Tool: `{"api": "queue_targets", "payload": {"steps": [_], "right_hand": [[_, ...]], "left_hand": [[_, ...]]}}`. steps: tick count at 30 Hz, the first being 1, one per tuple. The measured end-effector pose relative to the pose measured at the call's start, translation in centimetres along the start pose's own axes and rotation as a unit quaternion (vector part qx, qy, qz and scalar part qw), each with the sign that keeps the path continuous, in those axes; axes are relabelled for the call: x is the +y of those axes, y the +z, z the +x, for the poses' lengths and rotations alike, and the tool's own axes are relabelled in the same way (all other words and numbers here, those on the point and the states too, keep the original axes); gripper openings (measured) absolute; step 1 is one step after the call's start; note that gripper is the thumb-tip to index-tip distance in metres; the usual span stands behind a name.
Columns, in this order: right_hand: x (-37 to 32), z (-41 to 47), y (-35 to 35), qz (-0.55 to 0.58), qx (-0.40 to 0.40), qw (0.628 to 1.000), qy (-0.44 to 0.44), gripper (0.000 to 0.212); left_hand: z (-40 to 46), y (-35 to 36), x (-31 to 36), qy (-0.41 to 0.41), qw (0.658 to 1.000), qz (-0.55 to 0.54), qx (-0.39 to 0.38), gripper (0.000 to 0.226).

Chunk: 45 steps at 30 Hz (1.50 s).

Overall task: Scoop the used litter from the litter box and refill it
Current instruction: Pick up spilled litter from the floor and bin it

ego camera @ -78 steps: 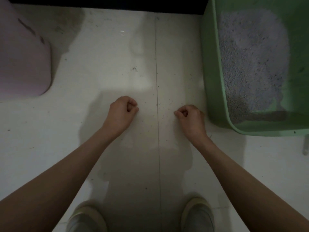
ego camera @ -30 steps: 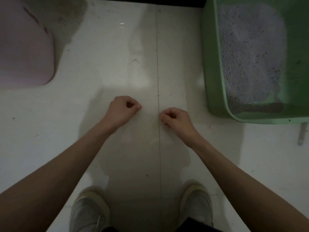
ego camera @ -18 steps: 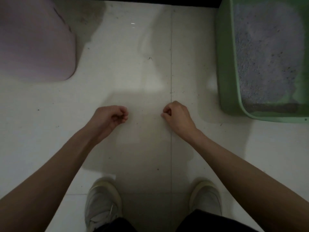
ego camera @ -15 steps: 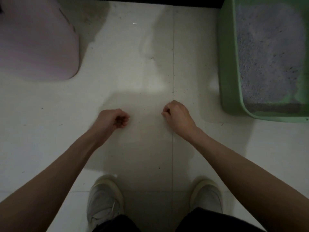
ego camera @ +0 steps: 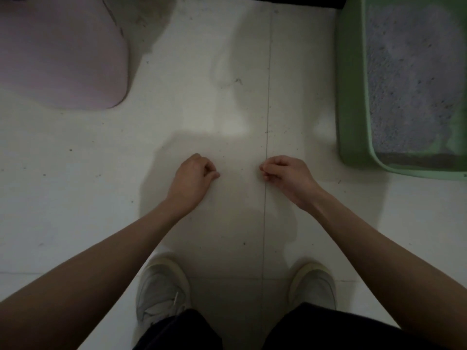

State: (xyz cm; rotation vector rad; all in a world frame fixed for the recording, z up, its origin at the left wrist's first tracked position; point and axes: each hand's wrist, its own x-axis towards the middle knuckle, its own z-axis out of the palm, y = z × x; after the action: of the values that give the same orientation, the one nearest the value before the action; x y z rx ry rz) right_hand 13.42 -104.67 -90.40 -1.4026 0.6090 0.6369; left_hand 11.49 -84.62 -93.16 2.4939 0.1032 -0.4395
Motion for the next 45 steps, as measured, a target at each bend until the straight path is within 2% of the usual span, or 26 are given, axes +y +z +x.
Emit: {"api": "queue_targets", "payload": {"steps": [2, 4, 7, 12, 16, 18, 20, 23, 26, 28, 31, 33, 35, 40, 45], "right_hand": [[0.1, 0.4, 0.5, -0.083, 0.01, 0.996, -0.024, 0.025], [0.3, 0.8, 1.0, -0.209, 0.032, 0.976, -0.054, 0.022], [0.5, 1.2, 1.1, -0.403, 0.049, 0.906, -0.121, 0.012], [1.0, 1.7, 2.1, -0.508, 0.044, 0.844, -0.163, 0.015], [0.7, 1.9, 2.4, -0.548, 0.03, 0.819, -0.165, 0.019], [0.6, 1.9, 2.2, -0.522, 0.033, 0.837, -0.16, 0.019], [0.6, 1.8, 2.0, -0.483, 0.042, 0.86, -0.159, 0.017], [1.2, 1.7, 2.5, -0.478, 0.021, 0.862, -0.167, 0.016], [1.5, 1.8, 3.4, -0.506, 0.012, 0.844, -0.18, 0.017], [1.5, 2.0, 3.7, -0.517, 0.011, 0.836, -0.184, 0.016], [1.6, 1.9, 3.8, -0.54, -0.002, 0.82, -0.189, 0.017], [1.6, 1.7, 3.4, -0.555, -0.022, 0.809, -0.193, 0.017], [1.8, 1.4, 2.6, -0.548, -0.036, 0.813, -0.196, 0.016], [2.0, 1.0, 1.7, -0.463, 0.005, 0.868, -0.182, 0.013], [1.8, 1.3, 2.3, -0.47, 0.013, 0.865, -0.175, 0.016]], "left_hand": [[0.0, 0.1, 0.1, 0.004, 1.0, 0.001, 0.003, 0.012], [0.0, 0.2, 0.3, -0.005, 1.0, -0.012, 0.009, 0.014], [0.1, 0.2, 0.4, 0.007, 1.0, -0.012, -0.006, 0.013], [0.4, -0.2, 0.8, 0.059, 0.998, 0.02, -0.026, 0.01], [0.7, -0.1, 0.8, 0.067, 0.996, 0.045, -0.04, 0.011], [0.8, -0.3, 1.0, 0.032, 0.999, -0.006, -0.021, 0.011], [1.0, -1.0, 1.2, -0.045, 0.99, -0.129, -0.036, 0.006], [0.9, -2.4, 0.6, -0.137, 0.926, -0.343, -0.079, 0.015], [0.6, -3.5, 0.1, -0.188, 0.894, -0.399, -0.08, 0.025], [0.7, -3.6, 0.1, -0.196, 0.906, -0.369, -0.067, 0.026], [1.1, -2.9, 0.7, -0.147, 0.964, -0.219, -0.023, 0.012], [1.6, -2.1, 1.2, -0.11, 0.985, -0.134, 0.007, 0.007], [2.2, -1.3, 1.6, -0.079, 0.993, -0.089, 0.021, 0.016], [3.1, -0.4, 1.6, -0.035, 0.999, -0.022, 0.02, 0.016], [3.7, -0.5, 2.3, -0.02, 1.0, 0.005, 0.001, 0.012]]}}
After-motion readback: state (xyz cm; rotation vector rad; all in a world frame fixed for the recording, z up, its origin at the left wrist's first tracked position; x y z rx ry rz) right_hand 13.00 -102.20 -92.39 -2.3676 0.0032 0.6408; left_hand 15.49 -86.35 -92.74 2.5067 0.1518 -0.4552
